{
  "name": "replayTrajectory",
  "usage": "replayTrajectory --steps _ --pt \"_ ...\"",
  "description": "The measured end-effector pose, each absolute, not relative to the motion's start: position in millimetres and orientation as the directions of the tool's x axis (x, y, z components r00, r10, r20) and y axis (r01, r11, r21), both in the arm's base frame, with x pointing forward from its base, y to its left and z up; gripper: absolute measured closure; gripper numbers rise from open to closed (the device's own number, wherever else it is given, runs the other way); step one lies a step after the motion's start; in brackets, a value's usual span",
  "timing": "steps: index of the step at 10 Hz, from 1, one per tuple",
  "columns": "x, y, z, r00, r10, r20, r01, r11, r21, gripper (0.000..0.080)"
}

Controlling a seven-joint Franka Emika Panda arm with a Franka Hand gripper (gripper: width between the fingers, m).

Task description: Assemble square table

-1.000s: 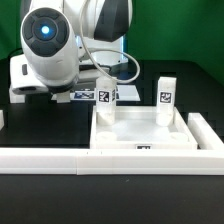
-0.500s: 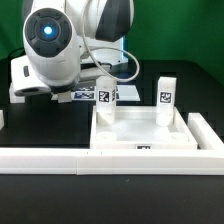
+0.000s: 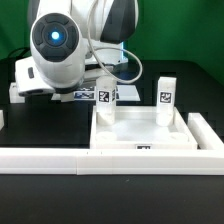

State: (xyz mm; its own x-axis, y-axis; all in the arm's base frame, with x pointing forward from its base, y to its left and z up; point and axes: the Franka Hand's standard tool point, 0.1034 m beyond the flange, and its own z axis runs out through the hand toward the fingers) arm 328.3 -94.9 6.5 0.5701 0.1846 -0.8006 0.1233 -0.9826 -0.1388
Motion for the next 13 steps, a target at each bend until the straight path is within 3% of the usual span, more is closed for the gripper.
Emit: replayTrajectory --steps 4,6,9,10,13 --pt "329.7 -93.7 9.2 0.589 0.202 -0.783 0.138 -0.979 -0.149 0.0512" --pt "368.6 -97.4 63.8 0.546 0.283 -0.789 0.185 -0.959 -0.216 0.0512" --pt "419.3 -102.0 126.0 0.597 0.309 -0.741 0.219 -0.951 -0.220 0.0512" --pt "433.3 -102.4 134.2 0.653 0.307 -0.693 0.230 -0.951 -0.205 0.0512" --pt "436.1 -105.9 131.4 0.759 0.310 -0.573 0.248 -0.951 -0.186 0.0512"
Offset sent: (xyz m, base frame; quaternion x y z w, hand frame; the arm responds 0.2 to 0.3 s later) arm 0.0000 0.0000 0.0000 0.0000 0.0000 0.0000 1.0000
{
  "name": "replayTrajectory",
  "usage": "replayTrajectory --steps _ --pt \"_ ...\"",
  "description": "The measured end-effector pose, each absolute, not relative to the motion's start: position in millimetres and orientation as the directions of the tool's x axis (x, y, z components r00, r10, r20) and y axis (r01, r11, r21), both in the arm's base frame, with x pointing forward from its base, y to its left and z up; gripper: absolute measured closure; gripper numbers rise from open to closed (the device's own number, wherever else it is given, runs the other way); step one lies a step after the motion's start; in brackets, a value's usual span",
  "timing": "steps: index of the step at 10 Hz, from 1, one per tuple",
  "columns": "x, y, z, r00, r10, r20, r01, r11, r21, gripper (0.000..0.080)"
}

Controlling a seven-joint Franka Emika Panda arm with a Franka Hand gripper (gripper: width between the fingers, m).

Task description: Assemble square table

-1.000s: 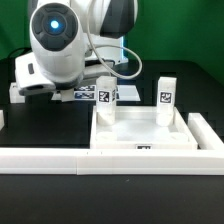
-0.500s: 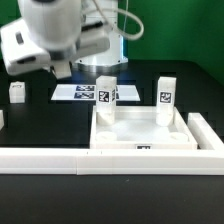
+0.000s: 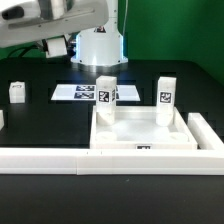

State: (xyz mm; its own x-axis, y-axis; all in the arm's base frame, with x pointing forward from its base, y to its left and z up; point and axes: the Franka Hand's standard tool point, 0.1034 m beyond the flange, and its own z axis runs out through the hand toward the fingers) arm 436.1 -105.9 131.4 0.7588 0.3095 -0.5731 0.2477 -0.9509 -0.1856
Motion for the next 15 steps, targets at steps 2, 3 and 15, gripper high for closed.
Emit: replayTrajectory --steps 2,3,15 --pt "462.9 -92.5 146.8 0.826 0.311 -0.470 0.256 -0.950 -0.179 0.0512" --pt "484.3 -80.5 156.6 0.876 0.296 -0.382 0.242 -0.953 -0.184 0.0512" --pt "588.0 28.6 159.0 0.926 0.158 0.344 0.193 -0.978 -0.072 0.0512"
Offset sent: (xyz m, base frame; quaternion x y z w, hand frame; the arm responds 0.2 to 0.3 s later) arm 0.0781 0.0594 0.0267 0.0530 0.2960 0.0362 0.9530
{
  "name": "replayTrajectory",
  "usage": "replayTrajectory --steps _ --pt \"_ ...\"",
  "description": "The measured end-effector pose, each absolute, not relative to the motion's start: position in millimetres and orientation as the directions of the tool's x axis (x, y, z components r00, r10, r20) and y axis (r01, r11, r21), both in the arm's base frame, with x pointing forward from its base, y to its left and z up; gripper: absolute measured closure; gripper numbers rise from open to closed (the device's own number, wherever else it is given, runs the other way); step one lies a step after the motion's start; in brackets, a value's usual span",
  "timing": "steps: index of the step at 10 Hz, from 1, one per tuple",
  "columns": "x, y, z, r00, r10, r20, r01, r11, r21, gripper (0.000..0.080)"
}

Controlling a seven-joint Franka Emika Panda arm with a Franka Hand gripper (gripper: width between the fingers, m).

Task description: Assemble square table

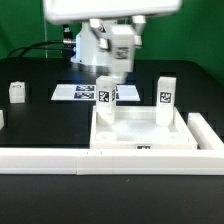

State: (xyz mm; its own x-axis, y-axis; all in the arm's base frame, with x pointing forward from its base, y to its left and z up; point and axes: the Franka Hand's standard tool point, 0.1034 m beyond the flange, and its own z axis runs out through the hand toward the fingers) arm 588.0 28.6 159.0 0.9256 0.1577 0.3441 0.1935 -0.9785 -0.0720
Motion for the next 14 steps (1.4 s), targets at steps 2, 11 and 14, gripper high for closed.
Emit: replayTrajectory --steps 2,11,14 --pt "622.4 48.7 175.4 0.889 0.089 0.450 0.137 -0.988 -0.076 0.0512" --pt "618.9 85.8 132.1 0.820 0.061 0.569 0.106 -0.993 -0.046 0.0512" --pt "619.3 89.7 122.2 0.815 0.048 0.578 0.094 -0.994 -0.050 0.0511"
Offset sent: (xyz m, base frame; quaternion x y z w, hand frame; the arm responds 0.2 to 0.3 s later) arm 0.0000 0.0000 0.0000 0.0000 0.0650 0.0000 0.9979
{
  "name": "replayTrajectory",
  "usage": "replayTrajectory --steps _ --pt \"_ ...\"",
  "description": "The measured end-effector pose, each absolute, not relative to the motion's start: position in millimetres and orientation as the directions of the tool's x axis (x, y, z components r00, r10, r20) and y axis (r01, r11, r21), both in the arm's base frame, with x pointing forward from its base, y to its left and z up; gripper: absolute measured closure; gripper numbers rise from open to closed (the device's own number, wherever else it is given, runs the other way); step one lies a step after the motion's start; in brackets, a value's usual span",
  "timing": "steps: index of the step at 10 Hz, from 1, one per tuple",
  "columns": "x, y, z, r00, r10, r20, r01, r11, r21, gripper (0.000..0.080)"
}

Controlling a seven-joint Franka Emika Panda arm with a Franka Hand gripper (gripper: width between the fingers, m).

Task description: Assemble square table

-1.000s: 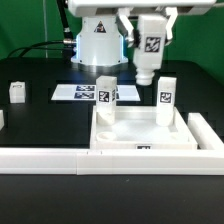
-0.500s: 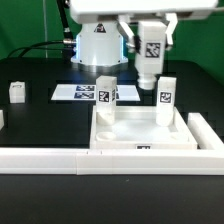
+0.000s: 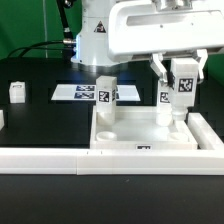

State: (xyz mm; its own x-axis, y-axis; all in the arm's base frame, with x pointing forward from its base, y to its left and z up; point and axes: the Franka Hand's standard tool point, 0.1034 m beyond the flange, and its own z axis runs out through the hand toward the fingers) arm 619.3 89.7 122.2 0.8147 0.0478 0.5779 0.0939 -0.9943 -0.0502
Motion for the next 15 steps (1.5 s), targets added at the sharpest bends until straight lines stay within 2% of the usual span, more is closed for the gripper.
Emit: replayTrajectory --steps 3,4,5,6,15 --pt "617.6 89.1 118.5 0.815 0.048 0.578 0.092 -0.995 -0.048 0.0511" --pt "607.1 83.9 105.6 0.806 0.048 0.590 0.081 -0.996 -0.030 0.0511" --pt "597.2 85.6 89.0 0.834 0.050 0.550 0.086 -0.995 -0.041 0.0511" --pt "595.3 86.3 83.6 0.838 0.050 0.543 0.087 -0.995 -0.042 0.0511" --pt "600.3 98.3 80.2 0.836 0.054 0.547 0.096 -0.994 -0.049 0.0511"
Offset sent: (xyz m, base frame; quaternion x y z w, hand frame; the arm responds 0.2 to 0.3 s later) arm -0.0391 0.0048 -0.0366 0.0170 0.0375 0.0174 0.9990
